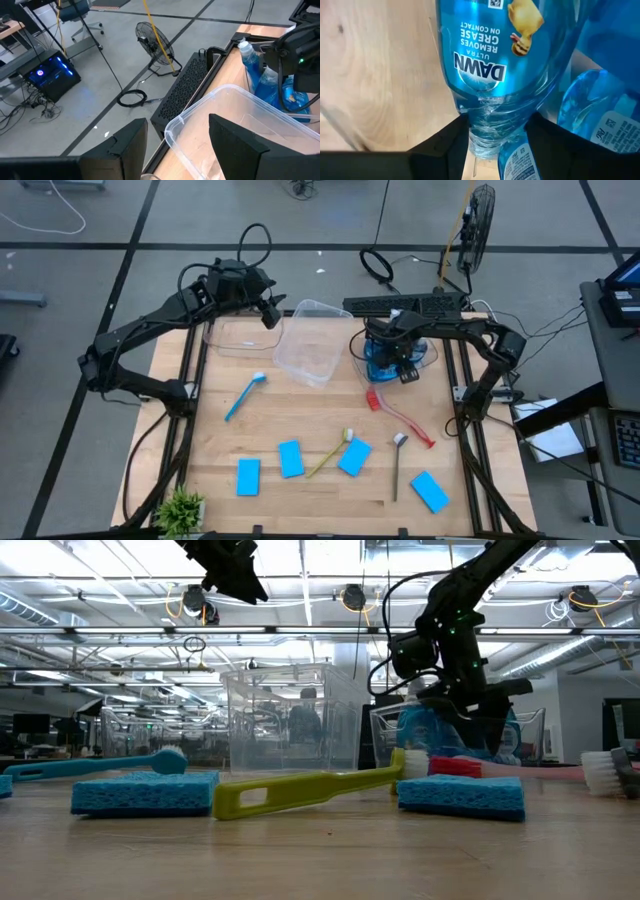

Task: Pick & Place Kitchen Sink Supplies
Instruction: Put the blue soap dispenser into the right transparent bin

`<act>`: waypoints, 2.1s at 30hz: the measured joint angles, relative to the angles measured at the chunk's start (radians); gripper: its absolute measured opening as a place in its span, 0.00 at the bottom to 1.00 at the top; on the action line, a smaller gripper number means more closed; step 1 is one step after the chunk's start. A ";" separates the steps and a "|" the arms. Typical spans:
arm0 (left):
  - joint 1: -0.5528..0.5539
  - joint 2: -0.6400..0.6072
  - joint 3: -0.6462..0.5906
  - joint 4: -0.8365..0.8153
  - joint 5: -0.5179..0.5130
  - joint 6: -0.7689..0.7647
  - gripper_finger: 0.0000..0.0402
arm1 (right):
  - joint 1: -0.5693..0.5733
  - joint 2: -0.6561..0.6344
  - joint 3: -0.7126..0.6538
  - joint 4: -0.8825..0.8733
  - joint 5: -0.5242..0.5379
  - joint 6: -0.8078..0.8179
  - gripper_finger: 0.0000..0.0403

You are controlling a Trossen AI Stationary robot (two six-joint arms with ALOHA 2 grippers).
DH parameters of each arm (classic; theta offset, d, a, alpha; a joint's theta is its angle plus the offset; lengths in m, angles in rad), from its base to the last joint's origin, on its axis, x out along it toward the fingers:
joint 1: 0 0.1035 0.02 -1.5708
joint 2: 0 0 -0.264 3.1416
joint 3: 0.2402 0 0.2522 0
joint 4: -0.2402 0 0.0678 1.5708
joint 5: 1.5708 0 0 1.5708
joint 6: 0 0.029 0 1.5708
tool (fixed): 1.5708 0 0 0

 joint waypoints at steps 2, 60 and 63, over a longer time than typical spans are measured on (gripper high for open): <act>0.000 0.000 0.000 0.000 0.000 0.000 0.53 | 0.001 0.001 0.000 -0.004 0.016 -0.001 0.44; 0.000 0.000 0.000 0.000 0.000 0.044 0.53 | -0.032 0.016 -0.001 -0.095 0.146 -0.267 0.55; 0.000 0.000 0.000 0.000 0.000 0.046 0.53 | -0.032 0.016 -0.001 -0.106 0.141 -0.267 0.52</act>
